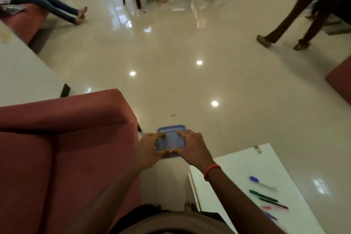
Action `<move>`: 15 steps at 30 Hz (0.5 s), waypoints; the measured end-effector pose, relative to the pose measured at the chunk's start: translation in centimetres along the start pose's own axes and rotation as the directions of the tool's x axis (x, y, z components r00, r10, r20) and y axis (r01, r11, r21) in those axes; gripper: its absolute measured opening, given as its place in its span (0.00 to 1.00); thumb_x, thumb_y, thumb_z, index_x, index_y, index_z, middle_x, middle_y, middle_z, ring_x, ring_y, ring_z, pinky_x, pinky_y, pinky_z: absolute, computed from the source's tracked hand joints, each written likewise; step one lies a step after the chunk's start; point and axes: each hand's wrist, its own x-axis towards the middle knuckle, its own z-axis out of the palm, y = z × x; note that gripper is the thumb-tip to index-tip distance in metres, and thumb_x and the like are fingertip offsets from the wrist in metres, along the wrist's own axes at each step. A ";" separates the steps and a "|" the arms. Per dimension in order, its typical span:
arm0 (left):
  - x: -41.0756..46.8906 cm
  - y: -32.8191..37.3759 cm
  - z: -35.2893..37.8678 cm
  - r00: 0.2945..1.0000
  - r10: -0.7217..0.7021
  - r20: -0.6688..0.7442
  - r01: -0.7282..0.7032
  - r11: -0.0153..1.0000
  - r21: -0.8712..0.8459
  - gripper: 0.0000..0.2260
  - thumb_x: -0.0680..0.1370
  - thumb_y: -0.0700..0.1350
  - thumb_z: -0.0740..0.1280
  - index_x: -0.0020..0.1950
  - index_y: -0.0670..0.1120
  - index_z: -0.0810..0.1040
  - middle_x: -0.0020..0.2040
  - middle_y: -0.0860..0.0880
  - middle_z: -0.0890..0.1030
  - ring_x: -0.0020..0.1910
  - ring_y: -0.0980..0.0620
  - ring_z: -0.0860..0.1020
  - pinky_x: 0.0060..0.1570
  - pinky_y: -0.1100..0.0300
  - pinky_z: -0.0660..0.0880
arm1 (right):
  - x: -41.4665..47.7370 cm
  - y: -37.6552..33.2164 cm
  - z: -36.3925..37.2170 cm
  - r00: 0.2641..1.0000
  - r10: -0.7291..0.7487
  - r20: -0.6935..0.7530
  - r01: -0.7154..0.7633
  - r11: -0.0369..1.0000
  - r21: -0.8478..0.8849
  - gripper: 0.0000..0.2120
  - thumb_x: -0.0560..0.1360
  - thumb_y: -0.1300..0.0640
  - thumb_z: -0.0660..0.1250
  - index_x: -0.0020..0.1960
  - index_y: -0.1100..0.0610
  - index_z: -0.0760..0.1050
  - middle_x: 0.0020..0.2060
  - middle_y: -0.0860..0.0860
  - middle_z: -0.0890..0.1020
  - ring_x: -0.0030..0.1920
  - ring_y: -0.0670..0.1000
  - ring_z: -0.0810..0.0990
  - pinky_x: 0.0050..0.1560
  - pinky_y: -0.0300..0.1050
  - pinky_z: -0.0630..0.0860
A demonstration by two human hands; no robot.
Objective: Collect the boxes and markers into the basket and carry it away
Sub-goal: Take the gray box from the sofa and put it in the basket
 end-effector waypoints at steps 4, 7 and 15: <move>0.3 2.2 0.8 0.993 0.100 0.056 -0.100 0.995 0.001 0.32 0.72 0.57 0.76 0.73 0.46 0.74 0.65 0.46 0.77 0.60 0.47 0.78 0.59 0.54 0.76 | -2.5 1.6 -0.8 0.993 0.098 -0.070 -0.097 0.995 0.014 0.38 0.72 0.38 0.71 0.76 0.54 0.66 0.64 0.55 0.75 0.63 0.57 0.71 0.64 0.49 0.73; 0.5 3.3 1.3 0.982 0.174 0.077 -0.173 0.985 -0.019 0.27 0.74 0.55 0.75 0.70 0.45 0.77 0.62 0.47 0.81 0.54 0.51 0.81 0.48 0.67 0.75 | -4.4 2.2 -1.1 0.978 0.167 -0.126 -0.163 0.986 0.039 0.36 0.73 0.40 0.71 0.76 0.54 0.66 0.64 0.55 0.76 0.63 0.57 0.71 0.64 0.49 0.74; -0.4 5.1 4.4 0.940 0.292 0.178 -0.284 0.956 -0.067 0.21 0.76 0.54 0.73 0.67 0.47 0.80 0.52 0.45 0.80 0.44 0.52 0.77 0.42 0.69 0.68 | -10.2 4.0 0.4 0.884 0.387 -0.264 -0.355 0.921 0.160 0.37 0.71 0.46 0.74 0.76 0.53 0.66 0.63 0.54 0.75 0.62 0.56 0.70 0.60 0.48 0.74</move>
